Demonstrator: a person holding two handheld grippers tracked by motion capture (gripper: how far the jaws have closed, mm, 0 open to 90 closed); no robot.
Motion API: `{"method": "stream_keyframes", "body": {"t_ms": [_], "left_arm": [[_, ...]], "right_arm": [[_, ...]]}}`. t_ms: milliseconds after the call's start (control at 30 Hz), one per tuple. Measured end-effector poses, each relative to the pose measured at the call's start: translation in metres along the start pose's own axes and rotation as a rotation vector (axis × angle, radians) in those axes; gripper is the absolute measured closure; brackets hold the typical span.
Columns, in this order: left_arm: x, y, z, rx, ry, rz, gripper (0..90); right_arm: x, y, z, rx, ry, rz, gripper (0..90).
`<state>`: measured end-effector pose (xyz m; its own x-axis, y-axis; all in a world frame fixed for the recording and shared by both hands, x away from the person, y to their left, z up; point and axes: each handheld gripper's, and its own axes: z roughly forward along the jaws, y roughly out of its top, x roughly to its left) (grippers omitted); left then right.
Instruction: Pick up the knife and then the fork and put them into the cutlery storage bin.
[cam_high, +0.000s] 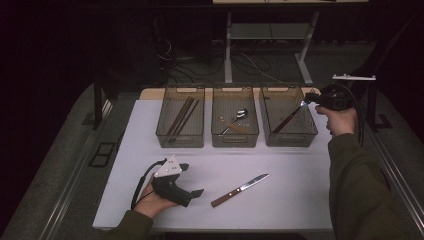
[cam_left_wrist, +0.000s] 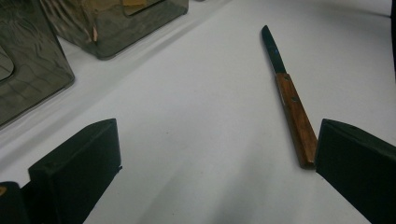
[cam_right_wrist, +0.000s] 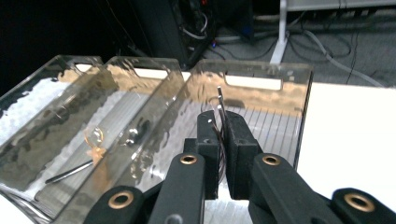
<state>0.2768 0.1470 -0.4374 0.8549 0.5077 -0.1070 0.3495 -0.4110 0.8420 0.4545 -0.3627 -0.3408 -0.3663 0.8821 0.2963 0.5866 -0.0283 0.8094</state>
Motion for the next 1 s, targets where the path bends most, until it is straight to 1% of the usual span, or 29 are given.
{"method": "stream_keyframes", "body": {"t_ms": [67,133,200,233,267,300,333,367,400,467,500,533,600,667,733,767,833,933,1000], "left_arm": [[0.000,0.000,0.000,0.008,-0.002,0.003,0.0],[0.000,0.000,0.001,0.014,-0.003,0.001,0.0],[-0.001,0.000,0.001,0.014,-0.007,0.001,0.0],[-0.001,0.000,0.001,0.014,-0.008,0.001,0.0],[-0.001,0.000,0.001,0.012,-0.010,-0.001,0.0],[-0.001,0.000,0.001,0.012,-0.011,0.000,0.0],[0.000,0.000,0.001,0.013,-0.011,0.003,0.0],[0.000,0.000,0.001,0.013,-0.011,0.003,0.0],[0.000,0.000,0.000,0.013,-0.011,0.004,0.0],[-0.001,0.000,0.000,0.008,-0.011,0.005,0.0],[-0.001,0.000,-0.001,0.008,-0.011,0.006,0.0],[-0.001,0.000,-0.001,0.007,-0.012,0.006,0.0],[-0.001,0.001,-0.001,0.002,-0.011,0.005,0.0],[-0.001,0.001,-0.001,0.001,-0.011,0.004,0.0],[-0.002,0.001,-0.001,0.003,-0.011,0.004,0.0],[-0.002,0.001,0.000,0.004,-0.011,0.003,0.0],[-0.002,0.001,0.000,0.007,-0.008,0.005,0.0],[-0.001,0.001,0.000,0.015,-0.005,0.007,0.0],[-0.002,0.000,0.000,0.016,-0.005,0.005,0.0]], "right_arm": [[-0.004,-0.002,0.006,0.019,0.015,0.010,85.4],[-0.005,-0.003,0.011,0.038,0.010,0.004,85.3],[-0.009,-0.005,0.017,0.058,0.017,0.018,85.4],[-0.010,-0.005,0.019,0.058,0.022,0.026,85.2],[-0.012,-0.005,0.021,0.059,0.028,0.030,84.7],[-0.014,-0.005,0.024,0.062,0.028,0.031,81.2],[-0.015,-0.005,0.027,0.067,-0.009,0.021,71.9],[-0.018,-0.006,0.030,0.075,-0.061,0.002,60.9],[-0.019,-0.006,0.032,0.079,-0.115,0.004,53.9],[-0.023,-0.008,0.032,0.068,-0.179,0.001,43.6],[-0.025,-0.008,0.031,0.068,-0.199,-0.007,39.9],[-0.025,-0.008,0.030,0.069,-0.203,-0.008,38.5],[-0.025,-0.009,0.029,0.068,-0.202,-0.025,35.6],[-0.023,-0.009,0.027,0.062,-0.181,-0.033,34.7],[-0.021,-0.009,0.025,0.057,-0.172,-0.032,33.8],[-0.020,-0.009,0.024,0.059,-0.157,-0.034,33.1],[-0.016,-0.008,0.022,0.062,-0.148,-0.053,32.2],[-0.010,-0.008,0.017,0.055,-0.120,-0.064,29.7],[-0.005,-0.009,0.011,0.039,-0.100,-0.075,27.8]]}}
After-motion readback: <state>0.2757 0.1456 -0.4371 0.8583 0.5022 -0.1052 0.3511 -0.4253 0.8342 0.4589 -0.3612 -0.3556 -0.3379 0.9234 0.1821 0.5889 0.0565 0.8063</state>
